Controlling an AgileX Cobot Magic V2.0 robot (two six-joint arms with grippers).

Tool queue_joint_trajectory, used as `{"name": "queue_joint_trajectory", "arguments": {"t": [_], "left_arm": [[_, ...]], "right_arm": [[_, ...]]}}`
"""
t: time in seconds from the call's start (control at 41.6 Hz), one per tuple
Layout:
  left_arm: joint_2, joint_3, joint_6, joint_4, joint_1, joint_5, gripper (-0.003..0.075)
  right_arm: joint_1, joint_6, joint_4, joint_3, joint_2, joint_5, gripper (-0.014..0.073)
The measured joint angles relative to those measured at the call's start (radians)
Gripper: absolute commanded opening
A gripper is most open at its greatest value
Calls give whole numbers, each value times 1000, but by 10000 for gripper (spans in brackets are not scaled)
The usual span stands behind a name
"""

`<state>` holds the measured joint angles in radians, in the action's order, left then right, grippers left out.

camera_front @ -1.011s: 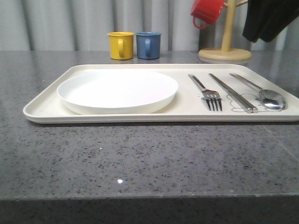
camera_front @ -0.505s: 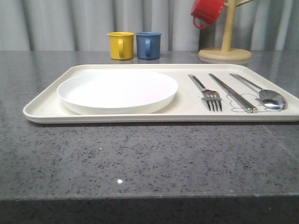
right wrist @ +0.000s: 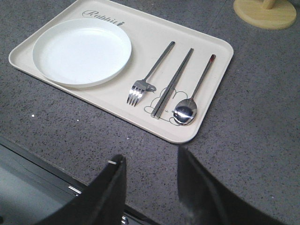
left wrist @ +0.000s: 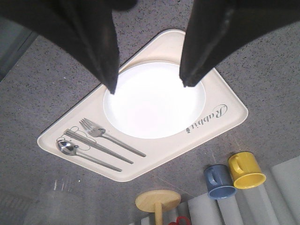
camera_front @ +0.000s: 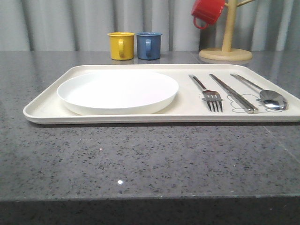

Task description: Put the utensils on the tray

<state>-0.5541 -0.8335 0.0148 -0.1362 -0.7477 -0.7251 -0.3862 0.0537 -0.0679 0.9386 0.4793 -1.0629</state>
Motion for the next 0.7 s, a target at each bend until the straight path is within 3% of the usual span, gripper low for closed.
{"name": "queue_joint_trajectory", "arguments": {"t": [0.072, 0.168, 0.361, 0.457, 0.698], "left_arm": [[0, 0, 0, 0, 0, 0, 314], [0, 0, 0, 0, 0, 0, 293], [0, 9, 0, 0, 0, 0, 65], [0, 22, 0, 2, 0, 0, -20], [0, 36, 0, 6, 0, 0, -20]], "right_arm": [[0, 0, 0, 0, -1, 0, 266], [0, 0, 0, 0, -1, 0, 150], [0, 0, 0, 0, -1, 0, -71], [0, 0, 0, 0, -1, 0, -67], [0, 0, 0, 0, -1, 0, -67]]}}
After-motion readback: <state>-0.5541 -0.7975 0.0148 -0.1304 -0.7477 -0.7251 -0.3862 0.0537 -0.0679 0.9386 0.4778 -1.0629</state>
